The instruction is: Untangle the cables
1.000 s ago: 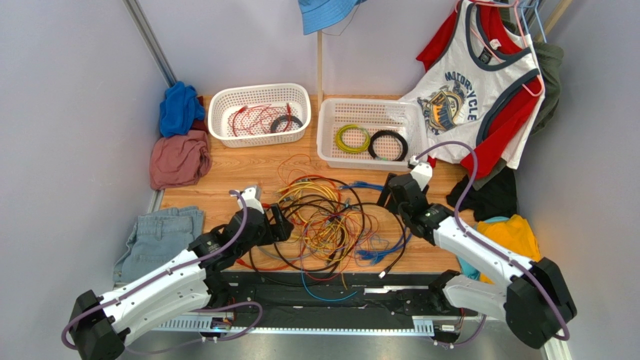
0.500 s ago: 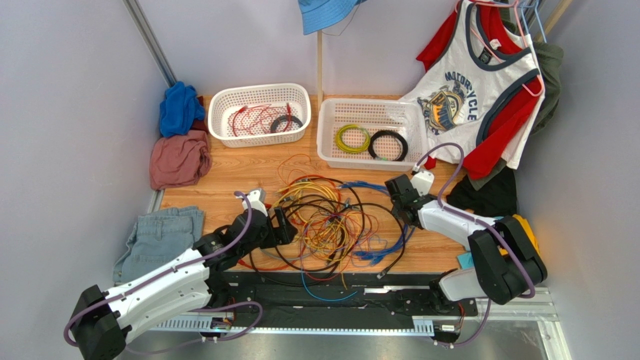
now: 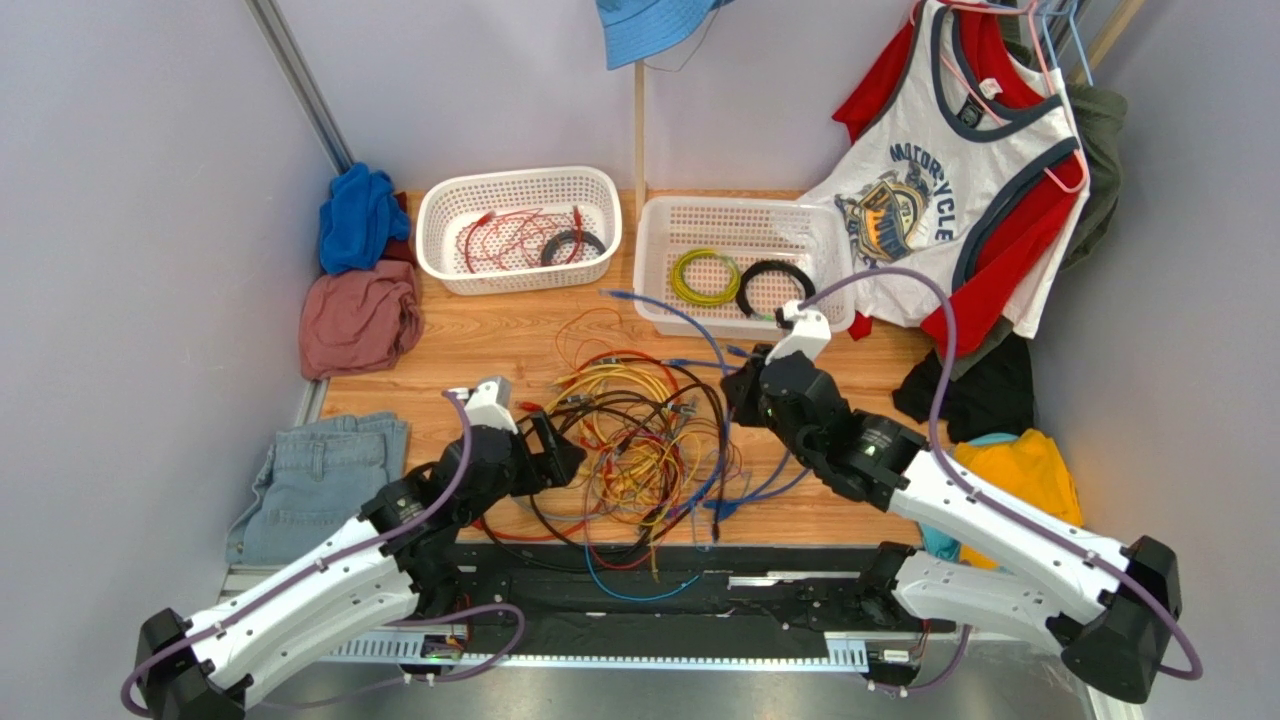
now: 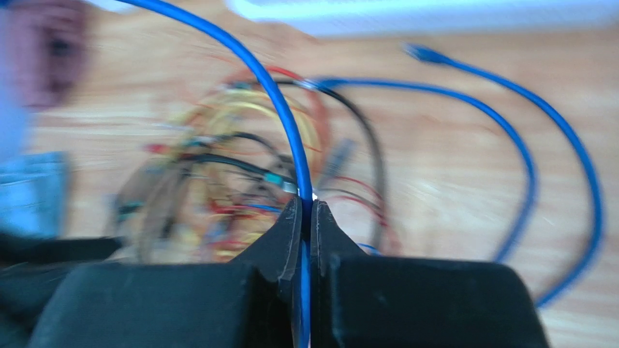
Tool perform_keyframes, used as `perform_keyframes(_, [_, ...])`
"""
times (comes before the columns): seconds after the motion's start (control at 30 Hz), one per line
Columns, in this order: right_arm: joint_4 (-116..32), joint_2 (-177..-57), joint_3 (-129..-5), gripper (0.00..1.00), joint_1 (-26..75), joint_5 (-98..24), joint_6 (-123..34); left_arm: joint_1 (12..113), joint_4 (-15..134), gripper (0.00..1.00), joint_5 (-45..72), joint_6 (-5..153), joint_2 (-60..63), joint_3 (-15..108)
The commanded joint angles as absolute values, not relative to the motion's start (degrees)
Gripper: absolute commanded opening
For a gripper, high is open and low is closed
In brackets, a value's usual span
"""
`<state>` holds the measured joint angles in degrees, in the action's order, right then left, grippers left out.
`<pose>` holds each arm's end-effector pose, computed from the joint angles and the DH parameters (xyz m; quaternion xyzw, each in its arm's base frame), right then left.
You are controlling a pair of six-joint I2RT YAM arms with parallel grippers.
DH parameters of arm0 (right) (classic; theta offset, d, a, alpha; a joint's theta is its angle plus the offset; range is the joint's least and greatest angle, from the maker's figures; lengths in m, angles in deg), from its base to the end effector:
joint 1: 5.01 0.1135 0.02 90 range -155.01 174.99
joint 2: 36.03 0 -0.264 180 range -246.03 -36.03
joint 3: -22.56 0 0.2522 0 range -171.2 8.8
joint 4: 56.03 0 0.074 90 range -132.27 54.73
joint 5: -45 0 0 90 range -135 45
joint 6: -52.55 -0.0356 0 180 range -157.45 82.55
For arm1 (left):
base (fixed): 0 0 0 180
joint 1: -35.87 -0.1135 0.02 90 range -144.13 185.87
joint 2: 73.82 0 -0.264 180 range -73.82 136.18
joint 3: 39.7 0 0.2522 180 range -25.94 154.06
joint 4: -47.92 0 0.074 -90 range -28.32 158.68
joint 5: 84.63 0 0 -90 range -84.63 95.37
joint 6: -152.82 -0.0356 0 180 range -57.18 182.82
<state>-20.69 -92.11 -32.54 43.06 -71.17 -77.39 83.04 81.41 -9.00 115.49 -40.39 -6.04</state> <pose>0.1521 0.1459 0.2655 0.0404 0.8742 0.1602 0.4567 0.1034 -0.0986 0.2005 -0.1012 0.8691 -0.2899 0.3877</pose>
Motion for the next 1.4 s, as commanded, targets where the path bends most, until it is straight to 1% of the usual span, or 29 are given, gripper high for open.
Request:
perform_keyframes(0.0, [-20.5,-91.1,-43.0,0.00,48.4,-71.4,-73.6,83.2,84.0,0.91,-12.4,115.6,-44.7,-4.1])
perform_keyframes(0.13, [-19.5,-91.8,-48.3,0.00,54.7,-75.0,-69.3,83.2,87.2,0.91,-14.9,114.8,-47.7,-1.6])
perform_keyframes(0.2, [-19.2,-92.9,-49.3,0.00,57.0,-79.9,-65.4,83.2,87.9,0.91,-15.5,114.2,-48.6,-1.0])
perform_keyframes(0.33, [-18.5,-94.0,-51.1,0.00,61.0,-85.9,-61.3,83.2,87.9,0.91,-16.8,113.0,-50.9,0.1])
perform_keyframes(0.6, [-23.5,-91.1,-57.0,0.00,61.9,-91.2,-52.3,83.2,89.1,0.91,-19.0,111.3,-51.0,1.6])
perform_keyframes(0.77, [-22.0,-92.7,-62.6,0.00,62.0,-90.9,-40.9,83.2,88.7,0.91,-19.3,111.6,-50.9,0.3])
perform_keyframes(0.87, [-18.6,-95.7,-65.1,0.00,62.7,-92.1,-35.8,83.2,86.7,0.91,-18.5,110.5,-51.1,-0.7])
perform_keyframes(0.9, [-15.0,-98.1,-65.9,0.00,62.8,-93.3,-35.5,83.2,85.8,0.91,-18.1,110.3,-51.4,-0.9])
perform_keyframes(0.97, [-12.1,-101.7,-66.9,0.00,64.1,-95.0,-34.8,83.2,85.1,0.91,-18.0,109.7,-51.8,-1.2])
perform_keyframes(1.07, [-10.8,-106.7,-64.9,0.00,67.0,-104.0,-32.4,83.2,83.9,0.91,-17.8,108.7,-51.8,-1.3])
perform_keyframes(1.2, [-7.2,-112.5,-63.9,0.00,69.7,-108.5,-32.4,83.2,83.0,0.91,-17.9,108.3,-50.8,-1.3])
perform_keyframes(1.23, [-6.2,-113.0,-64.1,0.00,69.8,-108.9,-33.5,83.2,83.0,0.91,-17.9,108.3,-50.6,-1.3])
perform_keyframes(1.3, [-4.9,-112.4,-65.0,0.00,69.8,-105.6,-35.2,83.2,83.0,0.91,-17.8,108.2,-49.9,-1.1])
perform_keyframes(1.37, [-6.3,-108.2,-65.2,0.00,69.7,-100.2,-35.5,83.2,83.0,0.91,-17.7,108.1,-49.7,-0.9])
